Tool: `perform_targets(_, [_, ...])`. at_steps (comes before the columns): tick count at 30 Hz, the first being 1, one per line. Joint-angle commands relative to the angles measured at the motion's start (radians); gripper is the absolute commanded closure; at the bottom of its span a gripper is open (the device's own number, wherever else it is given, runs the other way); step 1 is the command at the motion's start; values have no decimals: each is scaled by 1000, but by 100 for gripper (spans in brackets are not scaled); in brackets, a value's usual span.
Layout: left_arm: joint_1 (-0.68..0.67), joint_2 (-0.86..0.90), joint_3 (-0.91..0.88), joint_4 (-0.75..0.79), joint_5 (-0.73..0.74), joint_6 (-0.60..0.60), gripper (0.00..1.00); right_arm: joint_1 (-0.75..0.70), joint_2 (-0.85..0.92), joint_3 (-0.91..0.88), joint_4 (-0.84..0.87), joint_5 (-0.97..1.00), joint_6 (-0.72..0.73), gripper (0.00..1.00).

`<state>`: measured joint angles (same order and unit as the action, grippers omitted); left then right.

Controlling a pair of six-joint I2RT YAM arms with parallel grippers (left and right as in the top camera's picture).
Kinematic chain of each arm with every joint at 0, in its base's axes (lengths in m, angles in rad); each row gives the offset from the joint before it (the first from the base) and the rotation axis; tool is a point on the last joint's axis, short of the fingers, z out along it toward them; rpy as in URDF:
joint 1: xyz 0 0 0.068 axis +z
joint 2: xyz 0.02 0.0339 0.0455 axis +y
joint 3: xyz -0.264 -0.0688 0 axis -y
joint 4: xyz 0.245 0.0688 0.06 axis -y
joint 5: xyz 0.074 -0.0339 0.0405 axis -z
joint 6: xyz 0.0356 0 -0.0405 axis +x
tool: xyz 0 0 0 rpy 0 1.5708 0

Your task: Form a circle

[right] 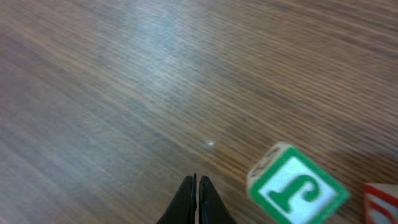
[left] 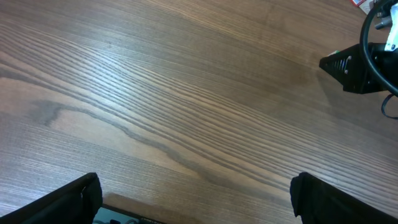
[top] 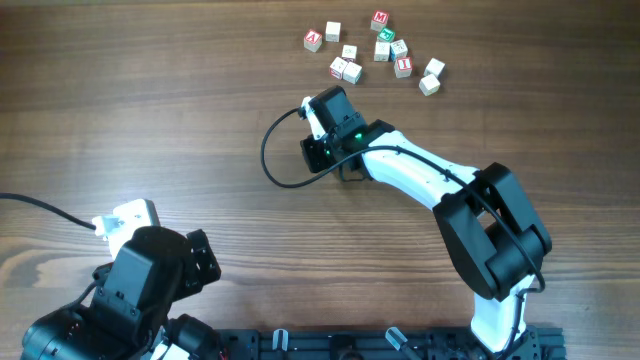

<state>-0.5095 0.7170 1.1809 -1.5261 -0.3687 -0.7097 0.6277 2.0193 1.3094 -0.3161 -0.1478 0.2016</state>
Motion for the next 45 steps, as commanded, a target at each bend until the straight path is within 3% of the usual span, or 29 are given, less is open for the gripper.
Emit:
perform_targets(1, [1,2,-4,-1,1,-13,0,3,2,10,5,51,26,95])
perform_targets(22, [1,2,-4,-1,1,-13,0,3,2,10,18,140,68,95])
perform_targets(32, [1,2,-4,-1,1,-13,0,3,5,11,143,113,62,95])
perform_targets(45, [1,2,-4,-1,1,-13,0,3,36,11,84,175,117,95])
